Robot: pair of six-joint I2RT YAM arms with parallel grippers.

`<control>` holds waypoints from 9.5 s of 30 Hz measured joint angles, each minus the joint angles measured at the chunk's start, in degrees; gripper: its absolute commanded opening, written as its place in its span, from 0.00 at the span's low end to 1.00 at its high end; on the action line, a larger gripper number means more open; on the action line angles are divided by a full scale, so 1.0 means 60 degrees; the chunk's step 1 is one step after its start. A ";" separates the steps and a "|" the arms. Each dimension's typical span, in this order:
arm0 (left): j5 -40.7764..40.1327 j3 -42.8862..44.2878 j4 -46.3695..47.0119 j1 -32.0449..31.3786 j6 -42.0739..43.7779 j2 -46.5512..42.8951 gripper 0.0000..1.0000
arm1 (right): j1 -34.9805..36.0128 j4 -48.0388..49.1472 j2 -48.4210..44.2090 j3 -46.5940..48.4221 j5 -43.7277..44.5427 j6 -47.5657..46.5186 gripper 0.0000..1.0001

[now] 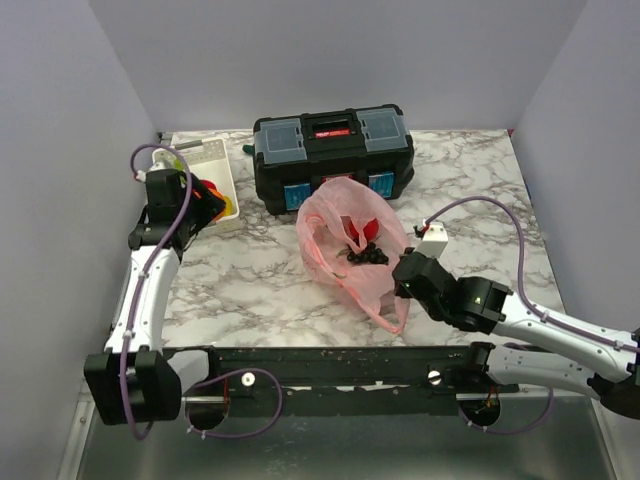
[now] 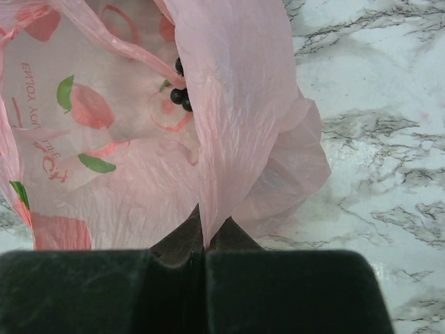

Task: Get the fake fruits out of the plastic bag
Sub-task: Place the fake fruit in the bin, then adjust the plastic bag at the center of the board, then take out the fake fruit from the plastic bag, then place the fake fruit in the bin.

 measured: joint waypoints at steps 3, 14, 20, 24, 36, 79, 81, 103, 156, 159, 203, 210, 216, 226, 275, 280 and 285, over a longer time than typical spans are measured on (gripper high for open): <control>0.0415 -0.0157 0.0346 0.1166 -0.0918 0.0645 0.11 | 0.0000 0.0000 -0.0084 -0.0018 -0.0004 0.0011 0.01; 0.1264 0.0867 0.0790 0.3115 -0.2499 0.3541 0.22 | 0.0000 0.0036 -0.0477 -0.0499 -0.0102 0.0106 0.01; 0.1341 0.1956 0.0772 0.3512 -0.2539 0.4634 0.55 | 0.0000 0.0080 -0.0484 -0.0554 -0.0106 0.0095 0.01; 0.1559 0.2645 0.0743 0.3501 -0.2484 0.5096 0.78 | 0.0000 0.0113 -0.0484 -0.0554 -0.0106 0.0087 0.01; 0.1184 0.2361 0.0477 0.3501 -0.2510 0.4630 0.99 | 0.0000 0.0113 -0.0470 -0.0554 -0.0168 0.0091 0.01; 0.5107 -0.2962 0.3770 -0.4390 0.0656 -0.0958 0.81 | 0.0251 0.2164 0.3588 0.2379 -0.4131 -0.3417 0.01; 0.5089 -0.3064 0.3891 -0.4641 0.0652 -0.0586 0.78 | 0.0259 0.2036 0.3082 0.1526 -0.4153 -0.3096 0.01; 0.4892 -0.0426 0.5555 -0.8091 -0.0758 0.4317 0.73 | -0.2714 -0.0827 0.2328 0.3034 -0.1144 -0.2375 0.01; -0.0623 0.2874 0.2047 -0.8692 0.3898 0.7508 0.76 | -0.2692 -0.2605 -0.0091 0.0342 -0.3741 0.0805 0.01; -0.0845 0.3075 0.2014 -0.8692 0.3901 0.7770 0.76 | -0.2692 -0.2590 -0.0087 0.0342 -0.3741 0.0805 0.01; 0.0754 0.1610 0.1770 -0.8692 0.3337 0.4634 0.00 | -0.2692 -0.2080 0.0095 0.0135 -0.3734 0.0703 0.01; 0.1789 0.1100 0.1694 -0.8692 0.3279 0.3115 0.00 | -0.2692 -0.1931 0.0153 0.0135 -0.3599 0.0699 0.01; 0.2477 0.0874 0.1596 -0.8688 0.3508 0.1727 0.00 | -0.2692 -0.1898 0.0157 0.0135 -0.3417 0.0699 0.01; 0.4044 0.0659 0.0965 -0.8572 0.4492 0.0182 0.00 | -0.2692 -0.1854 0.0124 0.0066 -0.3264 0.0703 0.01; -0.3428 0.2040 0.0441 -0.1297 0.1315 0.0754 0.00 | -0.2692 -0.1559 -0.0787 -0.0113 -0.3246 0.0637 0.01; -0.2830 0.3377 0.0790 -0.0178 0.0240 0.2670 0.00 | -0.2692 -0.1523 -0.0823 -0.0131 -0.3246 0.0634 0.01; -0.2408 0.4728 0.0980 0.0499 -0.0477 0.4714 0.00 | -0.2692 -0.1497 -0.0816 -0.0138 -0.3246 0.0634 0.01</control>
